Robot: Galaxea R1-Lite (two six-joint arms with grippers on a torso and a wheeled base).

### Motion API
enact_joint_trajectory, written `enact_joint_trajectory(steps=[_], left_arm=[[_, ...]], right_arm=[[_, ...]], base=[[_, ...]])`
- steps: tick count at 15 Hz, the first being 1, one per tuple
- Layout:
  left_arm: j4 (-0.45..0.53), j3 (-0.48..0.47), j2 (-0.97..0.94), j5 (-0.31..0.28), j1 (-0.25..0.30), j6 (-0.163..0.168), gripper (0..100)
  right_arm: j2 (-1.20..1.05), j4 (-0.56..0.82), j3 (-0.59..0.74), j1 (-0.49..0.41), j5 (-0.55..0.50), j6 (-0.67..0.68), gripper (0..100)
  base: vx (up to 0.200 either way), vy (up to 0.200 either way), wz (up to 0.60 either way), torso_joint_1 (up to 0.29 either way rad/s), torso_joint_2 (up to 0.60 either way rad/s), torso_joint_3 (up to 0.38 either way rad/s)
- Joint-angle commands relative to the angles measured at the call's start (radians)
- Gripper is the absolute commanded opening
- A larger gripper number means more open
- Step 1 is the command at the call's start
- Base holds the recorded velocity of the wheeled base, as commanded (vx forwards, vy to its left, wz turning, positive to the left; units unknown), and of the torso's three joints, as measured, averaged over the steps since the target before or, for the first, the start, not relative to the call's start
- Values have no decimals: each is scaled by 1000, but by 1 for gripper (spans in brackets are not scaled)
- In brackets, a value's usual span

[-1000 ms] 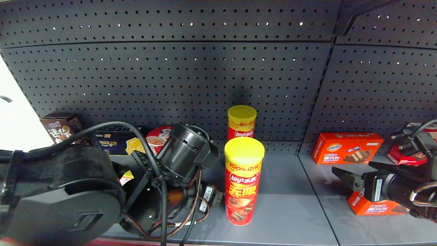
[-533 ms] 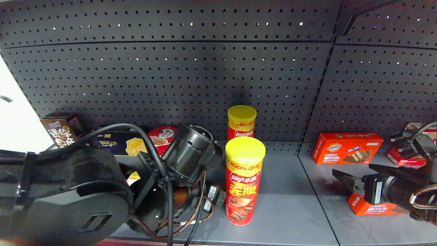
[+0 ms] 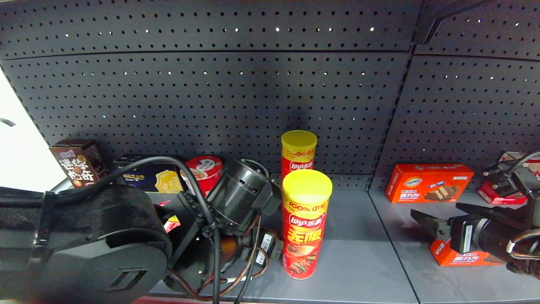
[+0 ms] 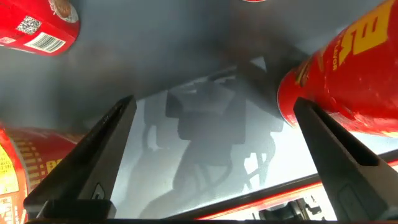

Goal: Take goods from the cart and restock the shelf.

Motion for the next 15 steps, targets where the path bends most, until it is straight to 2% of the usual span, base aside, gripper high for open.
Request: enact_joint_trajectory(steps=[1,4,8,11,13,15], left_arm=[[0,5,-7,3,8,-1,100],[11,-4,-113,34,11,6,100],[1,-7,-223,83,61,18,100],[1,22,-358,95,156,19,100],[3,42,-449,95,188,21,100],[1,100,-590,95,223,22,100]], right_arm=[[-2,-1,1,0,3,0,100],[-5,-1,16,0,12,0,100],[-28,-3,29,0,12,0,100],[-108,-3,69,3,21,-1,100],[-169,-3,67,11,27,0,100],[-260,-1,75,12,40,2,100]], base=[[0,0,0,0,0,0],[0,0,0,0,0,0],[0,0,0,0,0,0],[0,0,0,0,0,0],[0,0,0,0,0,0],[0,0,0,0,0,0]])
